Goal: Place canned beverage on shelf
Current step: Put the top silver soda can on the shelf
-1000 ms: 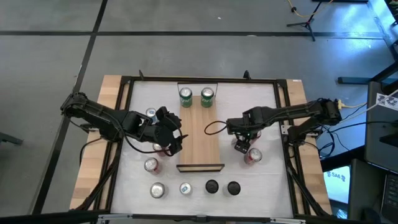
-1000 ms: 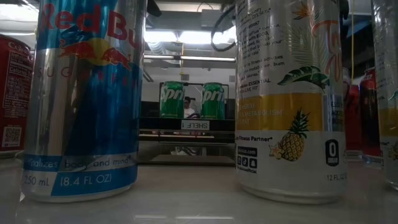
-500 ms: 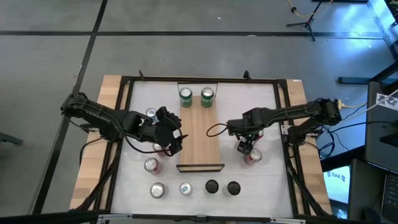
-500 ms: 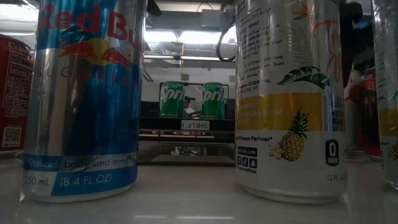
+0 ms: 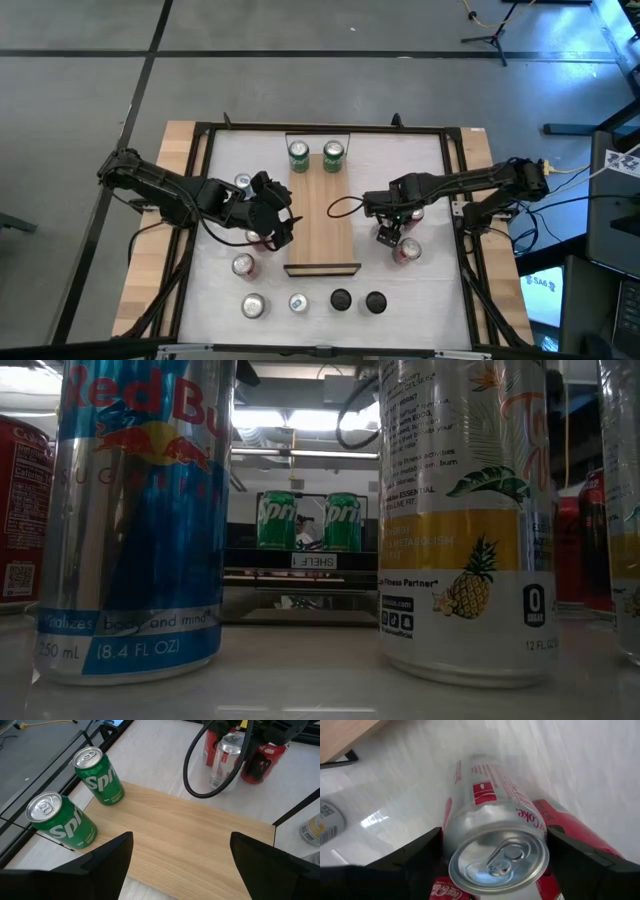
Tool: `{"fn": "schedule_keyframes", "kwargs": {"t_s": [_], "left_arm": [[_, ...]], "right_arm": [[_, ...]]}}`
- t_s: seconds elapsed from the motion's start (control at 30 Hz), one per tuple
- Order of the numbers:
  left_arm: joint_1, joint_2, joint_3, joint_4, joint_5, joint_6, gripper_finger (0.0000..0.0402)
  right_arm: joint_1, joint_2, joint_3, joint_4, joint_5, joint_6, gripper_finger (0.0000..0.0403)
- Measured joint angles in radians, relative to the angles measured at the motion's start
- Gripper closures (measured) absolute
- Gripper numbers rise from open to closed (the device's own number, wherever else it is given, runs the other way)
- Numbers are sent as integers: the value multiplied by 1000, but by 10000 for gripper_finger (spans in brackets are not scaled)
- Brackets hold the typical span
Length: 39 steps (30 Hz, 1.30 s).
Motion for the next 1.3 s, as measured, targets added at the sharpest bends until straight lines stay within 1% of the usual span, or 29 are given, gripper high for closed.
{"fn": "schedule_keyframes", "kwargs": {"t_s": [0.23,0.5,1.3], "left_arm": [[0,0,0,0,0,0,79],[0,0,0,0,0,0,79],[0,0,0,0,0,0,79]], "right_arm": [[0,0,0,1,-7,-7,87],[0,0,0,4,-7,-8,76],[0,0,0,13,-17,-26,74]]}}
